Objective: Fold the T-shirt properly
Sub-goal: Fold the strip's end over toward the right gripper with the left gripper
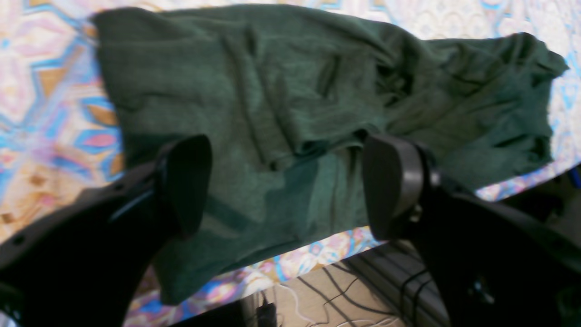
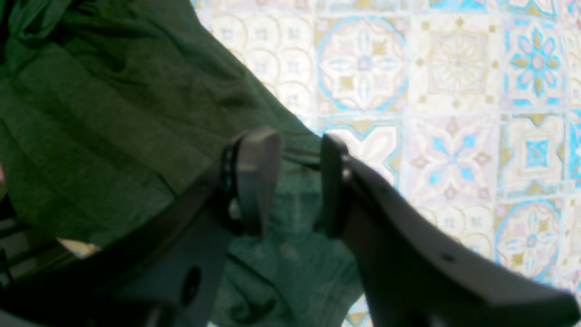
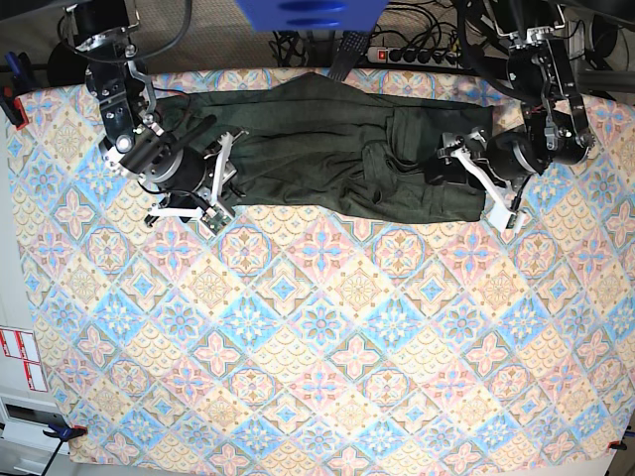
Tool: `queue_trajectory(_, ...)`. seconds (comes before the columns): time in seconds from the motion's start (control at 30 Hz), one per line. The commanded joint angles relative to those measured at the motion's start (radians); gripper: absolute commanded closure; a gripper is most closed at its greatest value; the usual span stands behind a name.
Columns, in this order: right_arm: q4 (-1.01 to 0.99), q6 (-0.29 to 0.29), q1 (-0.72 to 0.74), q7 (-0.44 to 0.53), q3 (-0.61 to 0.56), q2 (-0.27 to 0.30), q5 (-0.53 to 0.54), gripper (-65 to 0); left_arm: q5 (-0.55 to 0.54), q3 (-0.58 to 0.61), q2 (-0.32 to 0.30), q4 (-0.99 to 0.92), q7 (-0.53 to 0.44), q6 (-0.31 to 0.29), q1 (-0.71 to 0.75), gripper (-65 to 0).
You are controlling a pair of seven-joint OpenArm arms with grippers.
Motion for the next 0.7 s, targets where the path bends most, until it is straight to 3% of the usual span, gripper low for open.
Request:
queue_trajectory(0.0, 0.02, -0.002, 0.01, 0.018, 0.006, 0.009, 0.011, -19.2, -0.014, 0.001, -0.021, 0.012, -0.004, -0.001, -0.002, -47.9)
queue_trajectory(0.2, 0.02, -0.002, 0.012, 0.018, 0.006, 0.009, 0.013, -19.2, -0.005, 0.003, -0.026, 0.011, -0.002, 0.002, 0.018, -34.8)
queue_trajectory(0.33, 0.02, -0.002, 0.012, 0.018, 0.006, 0.009, 0.013, -19.2, 0.062, 0.042, -0.024, -0.047, -0.011, 0.002, 0.001, -21.8)
queue_trajectory(0.43, 0.018, -0.002, 0.012, 0.018, 0.006, 0.009, 0.013, -19.2, 0.105, 0.082, -0.019, -0.146, -0.013, 0.002, -0.062, -15.5)
queue_trajectory(0.57, 0.018, -0.002, 0.012, 0.018, 0.006, 0.009, 0.013, -19.2, 0.105, 0.181, -0.019, -0.271, -0.082, 0.002, -0.128, -14.7)
queue_trajectory(0.67, 0.018, -0.002, 0.012, 0.018, 0.006, 0.009, 0.013, -19.2, 0.108, 0.228, 0.022, -0.293, -0.106, 0.002, -0.163, -14.7)
